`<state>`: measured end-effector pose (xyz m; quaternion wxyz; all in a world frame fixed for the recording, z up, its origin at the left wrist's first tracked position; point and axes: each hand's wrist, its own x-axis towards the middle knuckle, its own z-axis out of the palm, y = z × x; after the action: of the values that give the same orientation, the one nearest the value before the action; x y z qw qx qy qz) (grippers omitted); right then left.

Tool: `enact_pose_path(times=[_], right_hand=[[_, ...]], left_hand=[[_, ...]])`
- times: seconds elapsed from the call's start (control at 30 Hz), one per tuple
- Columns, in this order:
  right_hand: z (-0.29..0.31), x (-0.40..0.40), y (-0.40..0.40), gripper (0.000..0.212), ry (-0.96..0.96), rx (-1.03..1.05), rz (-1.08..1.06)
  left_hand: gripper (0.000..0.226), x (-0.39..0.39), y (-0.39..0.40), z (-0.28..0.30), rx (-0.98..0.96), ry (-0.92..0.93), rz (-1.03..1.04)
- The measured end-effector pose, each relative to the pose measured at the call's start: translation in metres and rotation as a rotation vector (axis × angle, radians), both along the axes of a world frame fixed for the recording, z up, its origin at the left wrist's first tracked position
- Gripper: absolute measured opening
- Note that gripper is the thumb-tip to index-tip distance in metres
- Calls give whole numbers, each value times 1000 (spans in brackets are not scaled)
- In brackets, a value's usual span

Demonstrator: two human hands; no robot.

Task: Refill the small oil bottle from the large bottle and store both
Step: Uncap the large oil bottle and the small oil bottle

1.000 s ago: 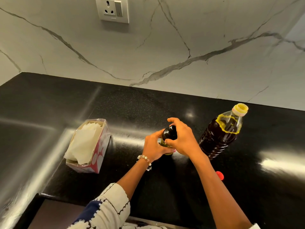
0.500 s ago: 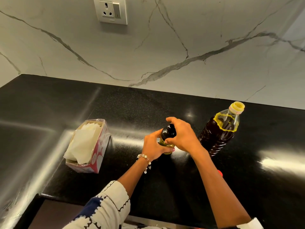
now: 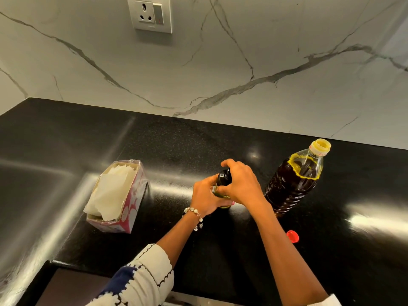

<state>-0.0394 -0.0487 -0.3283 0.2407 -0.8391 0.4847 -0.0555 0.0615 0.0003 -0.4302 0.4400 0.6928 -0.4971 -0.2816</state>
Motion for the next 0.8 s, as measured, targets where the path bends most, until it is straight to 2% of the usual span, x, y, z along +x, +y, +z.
enact_pose_path(times=[0.07,0.17,0.3,0.37,0.43,0.47,0.53,0.6,0.7,0.77,0.8], right_hand=[[2,-2,-4,72,-84,44,12],[7,-8,-9,69,-337,115,-48],[9,-18,-7,66,-672,233,-210],[10,-22,-2,60,-961,434,-319],[12,-27,4,44,-1279,719,-420],[12,-31,8,38,-1374,830,-467],[7,-39,17,38,-1416,962,-538],[-2,-50,26,43,-1346,990,-541],[-21,-66,38,38,-1299,958,-513],[-37,-77,43,46,-1254,898,-523],[-46,-81,46,52,-1166,818,-527]], left_hand=[[63,0,-1,-1,18,-3,9],[57,0,-2,0,33,-9,16],[68,0,-2,1,30,-36,-3],[71,0,-1,2,23,-30,-1],[72,0,-1,2,15,-19,4],[71,0,-1,3,10,-14,4],[70,0,0,1,7,-7,-2],[71,0,0,-1,2,-10,-9],[68,-1,0,-1,4,-22,3],[69,-1,0,0,6,-18,12],[69,-2,0,0,14,-9,11]])
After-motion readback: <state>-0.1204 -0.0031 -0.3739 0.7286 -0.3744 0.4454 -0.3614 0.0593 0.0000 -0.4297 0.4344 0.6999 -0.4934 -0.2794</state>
